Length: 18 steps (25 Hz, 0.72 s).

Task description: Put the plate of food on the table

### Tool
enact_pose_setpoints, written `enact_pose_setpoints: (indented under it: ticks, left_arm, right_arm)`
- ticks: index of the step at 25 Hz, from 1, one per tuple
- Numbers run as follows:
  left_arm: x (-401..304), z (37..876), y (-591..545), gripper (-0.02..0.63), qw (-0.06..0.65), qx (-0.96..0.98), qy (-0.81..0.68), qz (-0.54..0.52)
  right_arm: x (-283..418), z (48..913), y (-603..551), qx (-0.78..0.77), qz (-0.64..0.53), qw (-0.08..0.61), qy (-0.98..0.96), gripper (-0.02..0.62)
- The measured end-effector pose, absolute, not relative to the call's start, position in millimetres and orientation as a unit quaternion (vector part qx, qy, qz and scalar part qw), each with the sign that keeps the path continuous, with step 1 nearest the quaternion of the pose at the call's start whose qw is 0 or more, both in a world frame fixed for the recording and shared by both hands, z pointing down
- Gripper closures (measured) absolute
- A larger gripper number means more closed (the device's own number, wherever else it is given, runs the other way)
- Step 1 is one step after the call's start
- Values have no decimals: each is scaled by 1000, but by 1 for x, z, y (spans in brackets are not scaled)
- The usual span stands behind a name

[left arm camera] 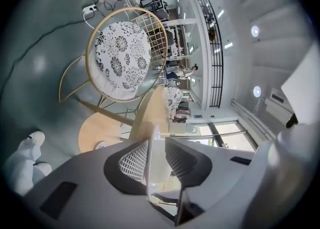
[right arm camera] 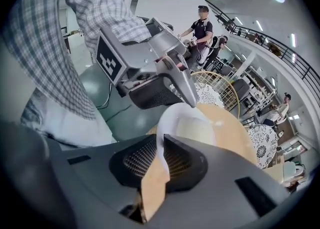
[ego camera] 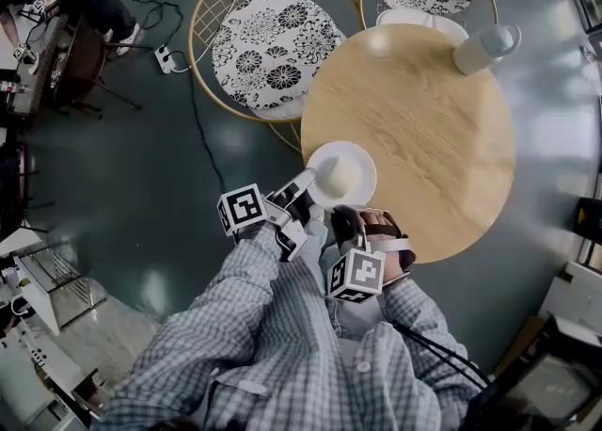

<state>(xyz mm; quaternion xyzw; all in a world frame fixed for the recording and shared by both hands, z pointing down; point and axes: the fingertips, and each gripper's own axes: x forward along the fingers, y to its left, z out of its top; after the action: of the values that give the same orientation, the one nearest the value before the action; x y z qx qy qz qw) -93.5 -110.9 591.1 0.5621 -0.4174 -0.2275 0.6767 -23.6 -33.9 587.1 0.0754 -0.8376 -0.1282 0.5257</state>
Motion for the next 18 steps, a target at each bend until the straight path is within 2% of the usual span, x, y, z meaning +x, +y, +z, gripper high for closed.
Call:
enact_pose_setpoints:
  ticks: [2, 10, 18]
  left_arm:
    - [-100, 589, -110, 503, 675, 559, -417, -240]
    - [-124, 582, -100, 503, 659, 562, -429, -257]
    - [-117, 556, -93, 505, 645, 578, -406, -291]
  right_arm:
    - [-22, 589, -35, 77, -127, 529, -835, 543]
    - [-23, 599, -37, 70, -121, 534, -834, 542]
    - [-25, 601, -37, 80, -87, 520, -846, 541]
